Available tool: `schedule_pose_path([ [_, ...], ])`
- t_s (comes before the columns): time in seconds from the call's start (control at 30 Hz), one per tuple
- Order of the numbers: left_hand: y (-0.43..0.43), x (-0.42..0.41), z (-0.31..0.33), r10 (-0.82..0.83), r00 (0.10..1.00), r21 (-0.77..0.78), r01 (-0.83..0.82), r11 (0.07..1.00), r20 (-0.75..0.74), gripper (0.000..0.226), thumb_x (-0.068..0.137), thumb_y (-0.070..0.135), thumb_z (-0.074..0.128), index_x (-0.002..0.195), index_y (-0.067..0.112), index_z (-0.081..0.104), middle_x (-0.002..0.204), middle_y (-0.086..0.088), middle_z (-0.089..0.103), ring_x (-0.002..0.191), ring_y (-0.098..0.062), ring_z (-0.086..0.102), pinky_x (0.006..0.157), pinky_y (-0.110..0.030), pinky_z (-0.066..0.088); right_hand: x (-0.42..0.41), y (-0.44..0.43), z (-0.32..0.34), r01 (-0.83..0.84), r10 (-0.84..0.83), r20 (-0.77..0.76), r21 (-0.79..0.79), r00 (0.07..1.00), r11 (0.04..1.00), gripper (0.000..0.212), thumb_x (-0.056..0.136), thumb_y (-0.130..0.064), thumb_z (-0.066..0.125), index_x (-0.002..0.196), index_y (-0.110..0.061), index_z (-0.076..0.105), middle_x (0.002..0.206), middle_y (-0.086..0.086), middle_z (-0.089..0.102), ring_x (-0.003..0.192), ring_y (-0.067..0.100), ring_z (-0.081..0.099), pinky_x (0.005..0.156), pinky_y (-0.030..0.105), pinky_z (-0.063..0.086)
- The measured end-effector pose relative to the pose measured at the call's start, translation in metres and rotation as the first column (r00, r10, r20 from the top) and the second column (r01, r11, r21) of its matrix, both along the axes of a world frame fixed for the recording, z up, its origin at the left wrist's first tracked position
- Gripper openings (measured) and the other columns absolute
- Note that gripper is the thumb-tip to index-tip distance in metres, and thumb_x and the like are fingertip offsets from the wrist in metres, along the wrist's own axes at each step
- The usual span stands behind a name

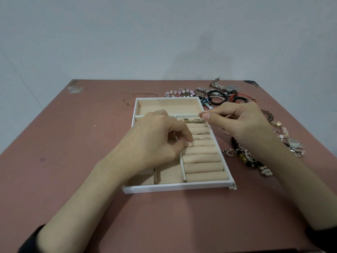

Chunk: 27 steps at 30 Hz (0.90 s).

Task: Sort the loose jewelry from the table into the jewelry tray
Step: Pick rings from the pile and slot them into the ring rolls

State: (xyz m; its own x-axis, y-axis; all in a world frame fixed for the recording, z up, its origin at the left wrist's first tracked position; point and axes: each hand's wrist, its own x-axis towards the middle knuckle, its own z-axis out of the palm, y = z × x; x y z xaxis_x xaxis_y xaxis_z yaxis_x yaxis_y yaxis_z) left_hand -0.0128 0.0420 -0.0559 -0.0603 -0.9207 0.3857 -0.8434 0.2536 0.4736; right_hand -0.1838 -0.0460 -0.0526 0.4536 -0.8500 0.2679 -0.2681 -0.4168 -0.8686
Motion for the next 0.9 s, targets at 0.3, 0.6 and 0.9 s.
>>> schedule_pose_path([
  [0.3,0.000,0.000,-0.004,-0.018,0.999,-0.010,0.018,1.000,0.041,0.039,0.066,0.035,0.037,0.072,0.032,0.075,0.072,0.012,0.064,0.073,-0.008,0.044,0.068,-0.026,0.044,-0.002,0.001,0.001,-0.009,0.009,0.003,-0.015,1.000,1.000,0.013,0.081,-0.016,0.070,0.090,-0.008,0.075,0.084,-0.002,0.072,0.057,-0.009,0.056,0.056,0.005,0.040],
  [0.6,-0.004,0.006,-0.004,0.010,0.998,-0.058,-0.014,0.998,-0.061,0.038,0.067,0.030,0.040,0.086,0.031,0.073,0.083,0.016,0.062,0.081,0.002,0.044,0.073,-0.011,0.034,-0.005,-0.001,0.000,-0.025,0.025,-0.011,0.007,1.000,1.000,0.011,0.080,-0.019,0.071,0.089,-0.014,0.076,0.084,-0.006,0.073,0.070,-0.005,0.062,0.061,0.007,0.043],
  [0.9,-0.010,0.023,-0.011,0.221,0.974,-0.102,-0.225,0.969,-0.046,0.029,0.085,0.037,0.050,0.109,0.031,0.065,0.110,0.014,0.063,0.110,-0.011,0.046,0.084,-0.018,0.029,-0.011,0.001,0.008,-0.092,0.093,-0.032,0.023,0.995,0.995,0.011,0.079,-0.017,0.071,0.088,-0.020,0.076,0.088,0.001,0.071,0.080,0.004,0.063,0.074,0.021,0.047],
])
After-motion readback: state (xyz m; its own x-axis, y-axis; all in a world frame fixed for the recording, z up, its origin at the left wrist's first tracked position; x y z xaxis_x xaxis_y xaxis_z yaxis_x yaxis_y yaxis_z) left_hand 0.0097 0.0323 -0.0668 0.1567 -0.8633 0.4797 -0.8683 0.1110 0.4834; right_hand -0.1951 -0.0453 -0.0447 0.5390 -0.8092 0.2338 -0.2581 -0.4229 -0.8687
